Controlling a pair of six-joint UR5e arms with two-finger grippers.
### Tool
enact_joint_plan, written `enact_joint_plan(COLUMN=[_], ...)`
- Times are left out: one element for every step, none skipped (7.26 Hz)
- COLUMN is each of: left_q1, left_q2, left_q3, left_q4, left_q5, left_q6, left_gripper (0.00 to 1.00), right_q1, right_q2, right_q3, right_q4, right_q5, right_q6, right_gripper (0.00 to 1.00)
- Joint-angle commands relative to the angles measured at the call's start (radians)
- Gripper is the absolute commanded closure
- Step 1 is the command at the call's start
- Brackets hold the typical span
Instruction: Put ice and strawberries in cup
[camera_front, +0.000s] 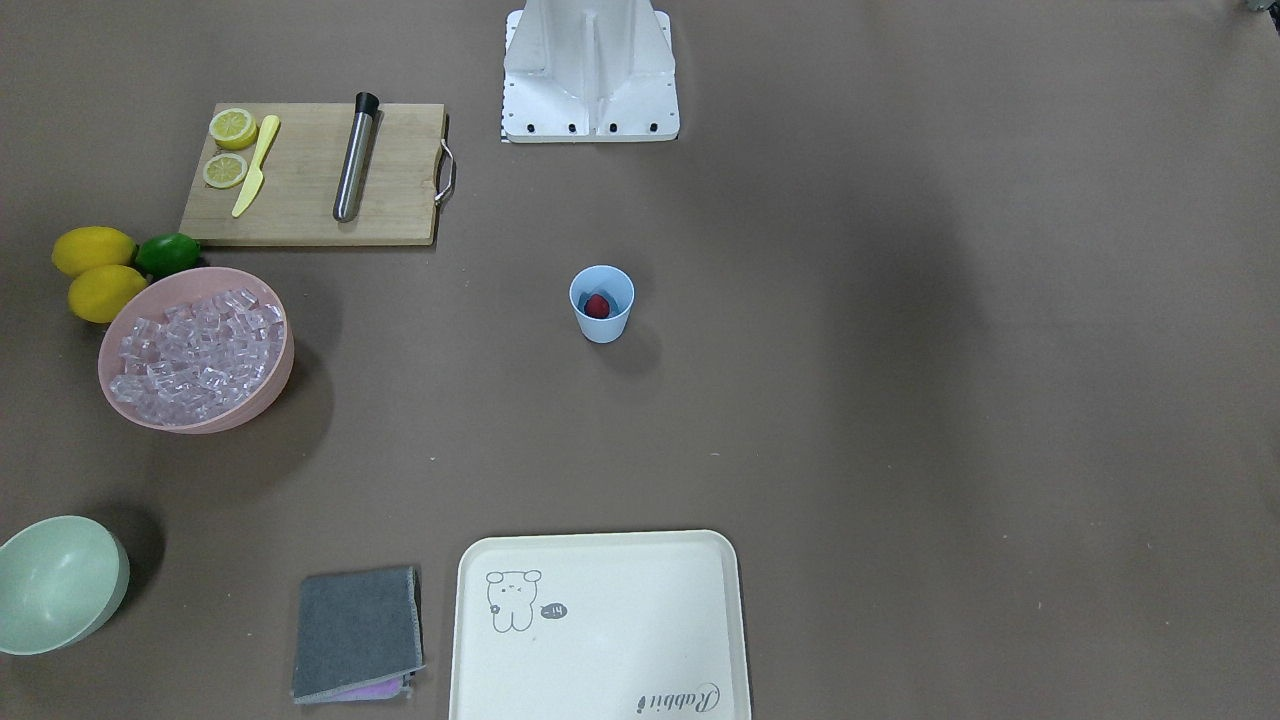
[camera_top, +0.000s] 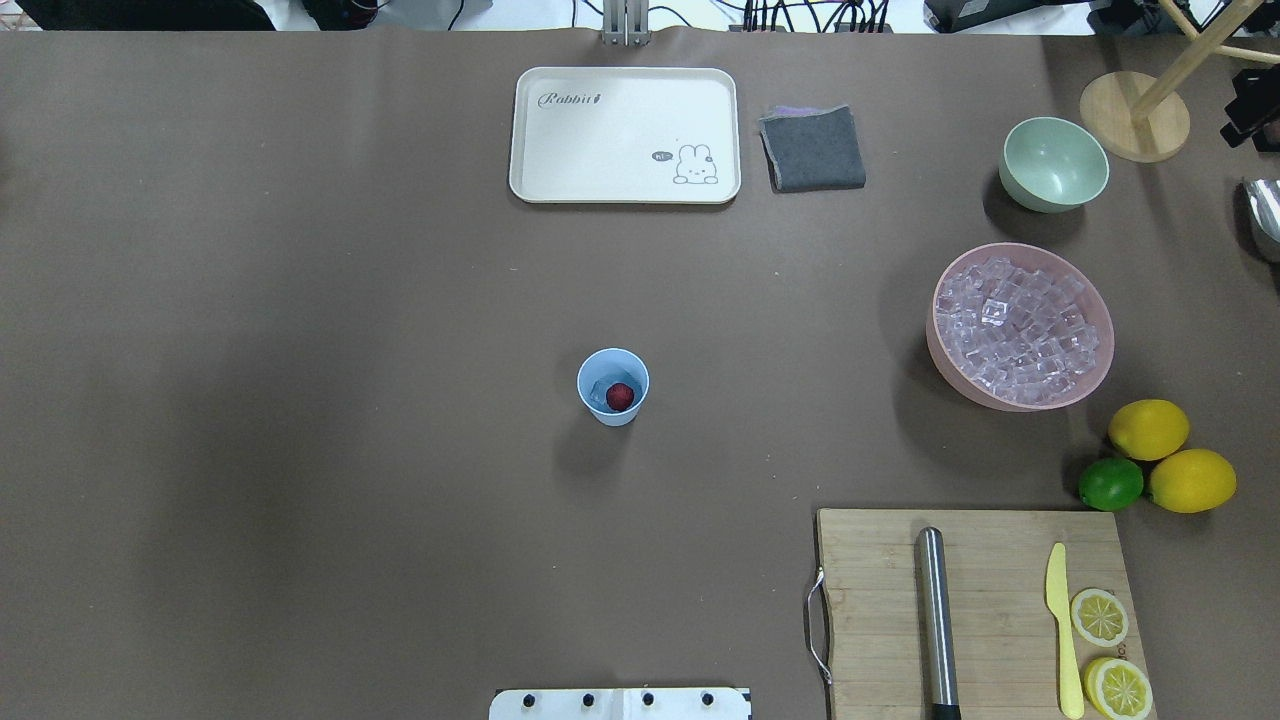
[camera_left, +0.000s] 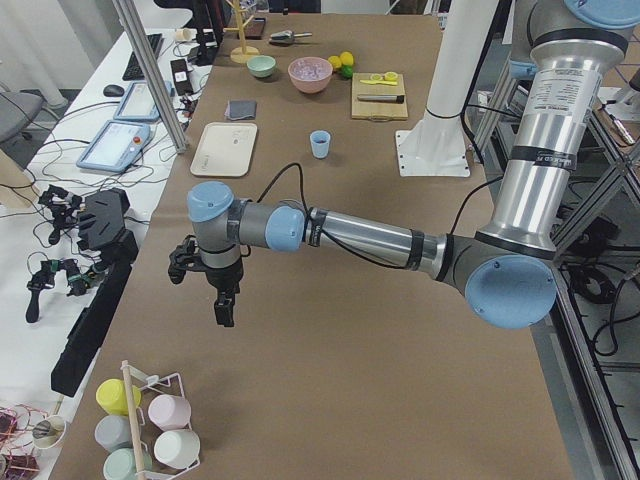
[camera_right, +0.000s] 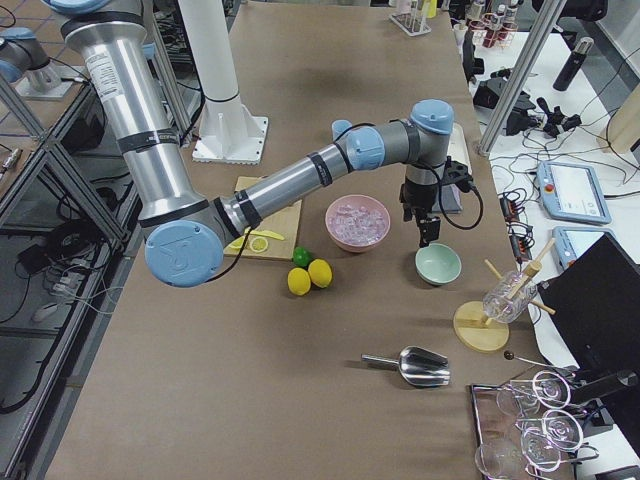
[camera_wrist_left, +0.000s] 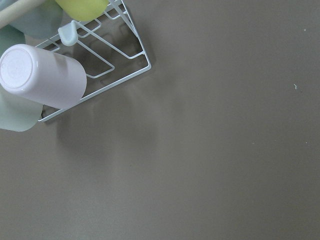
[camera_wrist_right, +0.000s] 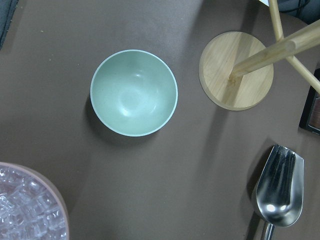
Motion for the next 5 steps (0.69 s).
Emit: enact_joint_plan(left_q1=[0.001, 0.004, 0.004, 0.009, 0.01], left_q2=[0.01, 0.01, 0.01, 0.011, 0.01], left_q3=[-0.031, -0.026, -0.04, -0.049, -0.046], left_q4=[0.005, 0.002, 0.002, 0.0, -0.003], left_q5=[-0.002, -0.004, -0.008, -0.011, -0.007], left_q6=[-0.006, -0.003, -0.002, 0.0, 0.006], left_gripper=[0.03, 0.03, 0.03, 0.03, 0.03], right_q1=[0.0, 0.0, 0.0, 0.0, 0.0], right_q2=[0.001, 0.0, -0.006, -0.01, -0.01], right_q3=[0.0, 0.0, 0.005, 0.009, 0.017], right_q4=[-0.003, -0.008, -0.006, -0.006, -0.008], right_q5=[0.005, 0.012, 0.012, 0.012, 0.012], right_q6=[0.001, 0.002, 0.002, 0.002, 0.004], right_gripper=[0.0, 0.0, 0.0, 0.0, 0.0])
